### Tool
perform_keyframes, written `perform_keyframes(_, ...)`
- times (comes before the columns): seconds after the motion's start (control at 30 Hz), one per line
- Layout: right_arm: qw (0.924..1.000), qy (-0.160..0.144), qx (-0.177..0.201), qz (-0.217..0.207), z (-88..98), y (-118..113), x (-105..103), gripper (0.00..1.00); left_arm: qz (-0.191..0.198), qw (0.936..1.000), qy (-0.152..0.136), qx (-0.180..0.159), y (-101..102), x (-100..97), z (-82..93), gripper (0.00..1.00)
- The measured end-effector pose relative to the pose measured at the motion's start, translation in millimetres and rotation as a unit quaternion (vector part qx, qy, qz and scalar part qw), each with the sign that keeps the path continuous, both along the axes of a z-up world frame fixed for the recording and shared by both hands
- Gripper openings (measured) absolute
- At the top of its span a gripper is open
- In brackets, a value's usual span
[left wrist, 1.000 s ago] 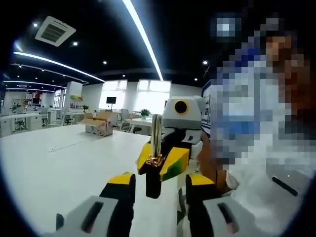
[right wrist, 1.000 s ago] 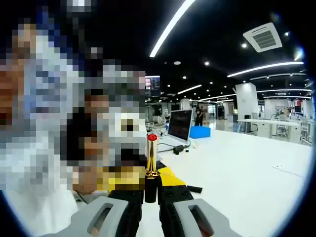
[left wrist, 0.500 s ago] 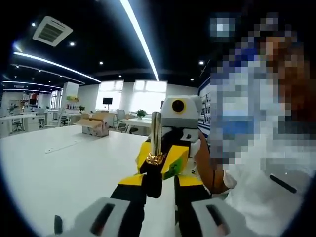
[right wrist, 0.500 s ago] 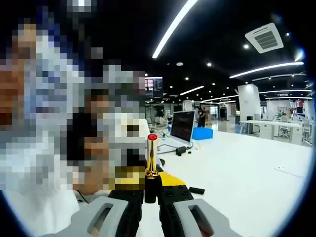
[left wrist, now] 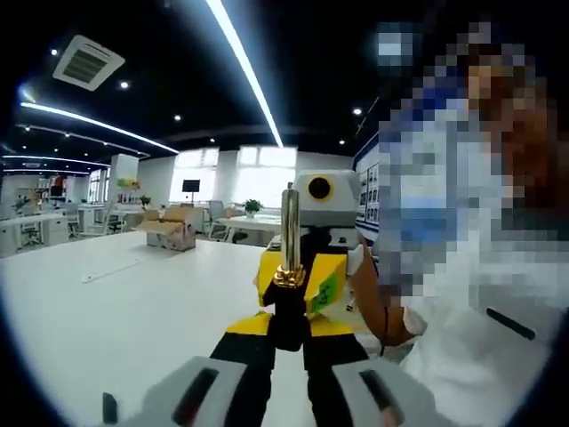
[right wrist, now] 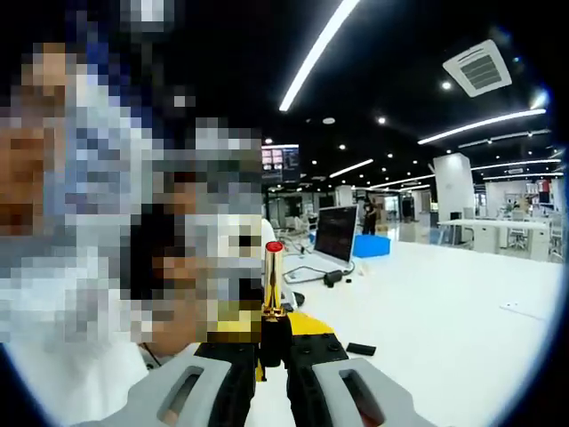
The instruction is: Unscrew the lipstick cap, remove the lipstick, and put the cap back on the lipstick
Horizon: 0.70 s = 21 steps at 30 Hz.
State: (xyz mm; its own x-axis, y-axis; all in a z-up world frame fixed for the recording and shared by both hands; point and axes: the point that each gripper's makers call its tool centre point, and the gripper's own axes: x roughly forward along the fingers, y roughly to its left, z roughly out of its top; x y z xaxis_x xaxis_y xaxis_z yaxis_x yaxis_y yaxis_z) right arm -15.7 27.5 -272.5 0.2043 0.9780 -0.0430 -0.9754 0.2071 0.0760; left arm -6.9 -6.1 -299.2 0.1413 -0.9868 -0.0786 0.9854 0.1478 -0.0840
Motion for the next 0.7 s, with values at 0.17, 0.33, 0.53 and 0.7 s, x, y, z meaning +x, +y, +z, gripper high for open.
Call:
perform_keyframes(0.17, 1.0, -0.005, 0.0, 0.003, 0.7, -0.7, -1.6, 0.1, 0.001, 1.0, -0.001, 0.004, 0.1, 0.0, 0.5, 0.14)
perform_keyframes(0.33, 0.9999, -0.012, 0.001, 0.006, 0.6, 0.8, -2.4, 0.1, 0.006, 0.9999, -0.006, 0.011, 1.8, 0.2, 0.9, 0.14)
perform_keyframes(0.53, 0.9998, -0.017, -0.008, 0.012, -3.4, 2.9, -4.2, 0.12, 0.003, 1.0, -0.003, 0.007, 2.8, 0.1, 2.0, 0.13)
perform_keyframes(0.7, 0.9998, -0.009, 0.005, 0.014, 0.9, 2.3, -4.4, 0.12, 0.001, 0.9999, -0.005, 0.009, 2.6, -1.0, 1.1, 0.13)
